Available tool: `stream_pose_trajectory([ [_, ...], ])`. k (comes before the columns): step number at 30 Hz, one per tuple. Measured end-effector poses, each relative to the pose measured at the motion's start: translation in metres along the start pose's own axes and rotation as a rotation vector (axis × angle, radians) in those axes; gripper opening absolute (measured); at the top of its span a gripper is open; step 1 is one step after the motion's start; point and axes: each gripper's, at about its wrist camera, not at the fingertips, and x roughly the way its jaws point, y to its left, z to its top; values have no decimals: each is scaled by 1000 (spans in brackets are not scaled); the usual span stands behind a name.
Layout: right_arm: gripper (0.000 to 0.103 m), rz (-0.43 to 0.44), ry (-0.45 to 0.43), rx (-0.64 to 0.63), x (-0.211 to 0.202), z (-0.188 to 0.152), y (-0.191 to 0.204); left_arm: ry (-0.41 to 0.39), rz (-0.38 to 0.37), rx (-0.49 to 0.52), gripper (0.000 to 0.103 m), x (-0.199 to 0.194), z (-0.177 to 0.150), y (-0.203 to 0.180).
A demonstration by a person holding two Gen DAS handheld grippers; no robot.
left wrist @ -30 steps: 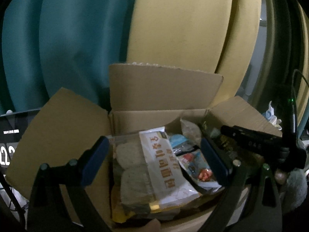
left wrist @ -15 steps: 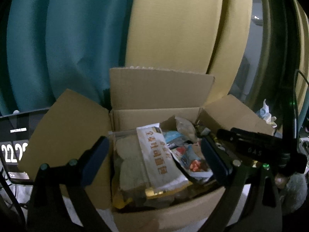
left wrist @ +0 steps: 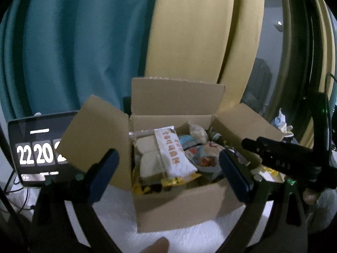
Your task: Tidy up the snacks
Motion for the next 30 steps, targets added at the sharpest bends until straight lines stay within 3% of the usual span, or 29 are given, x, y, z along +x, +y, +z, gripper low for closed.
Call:
stream_pose_trajectory([
  [15, 51, -21, 26, -64, -53, -55, 32, -52, 53, 27, 97, -77, -48, -4],
  [21, 53, -37, -14, -106, -89, -69, 48, -66, 118, 21, 97, -107, -61, -2],
  [23, 59, -35, -30, -111, -102, -73, 54, -78, 123, 30, 97, -118, -65, -3],
  [30, 65, -51, -105, -138, -146, -84, 68, -125, 128, 64, 97, -155, -69, -14],
])
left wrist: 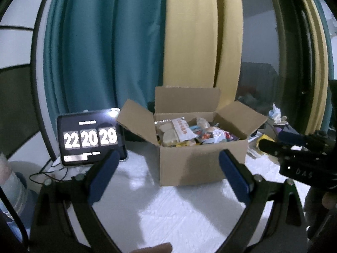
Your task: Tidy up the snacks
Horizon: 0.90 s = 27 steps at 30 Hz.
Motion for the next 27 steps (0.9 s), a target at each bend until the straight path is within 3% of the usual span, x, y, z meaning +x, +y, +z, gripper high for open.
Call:
stream_pose_trajectory([
  [11, 82, -35, -95, -19, -64, 2, 11, -58, 30, 8, 97, -49, 8, -7],
  [27, 85, -67, -253, -3, -154, 15, 13, -188, 27, 21, 102, -113, 40, -12],
])
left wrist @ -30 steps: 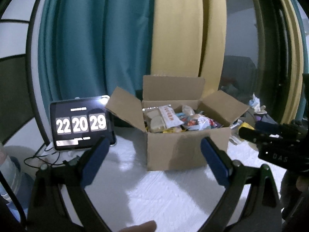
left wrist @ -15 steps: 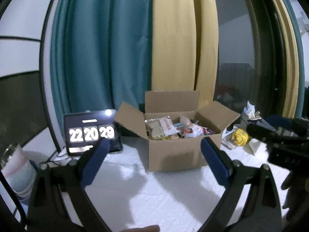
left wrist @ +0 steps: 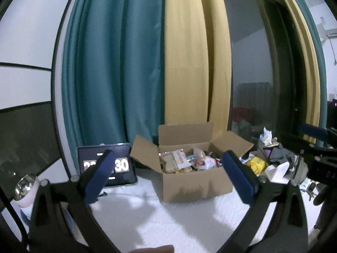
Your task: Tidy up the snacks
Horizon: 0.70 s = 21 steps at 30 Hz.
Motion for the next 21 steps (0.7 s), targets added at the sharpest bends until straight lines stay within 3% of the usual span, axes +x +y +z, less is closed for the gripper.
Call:
stream_pose_trajectory([
  [21, 86, 10, -47, 3, -18, 12, 3, -42, -6, -1, 102, -16, 14, -4],
])
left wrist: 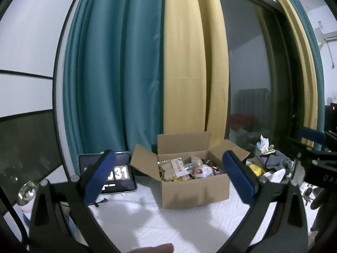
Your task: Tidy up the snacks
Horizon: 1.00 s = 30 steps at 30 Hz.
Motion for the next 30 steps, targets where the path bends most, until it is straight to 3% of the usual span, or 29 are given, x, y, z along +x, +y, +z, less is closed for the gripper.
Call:
stream_pose_trajectory([
  [30, 86, -1, 4, -5, -4, -1, -3, -1, -1, 5, 102, -4, -2, -2],
])
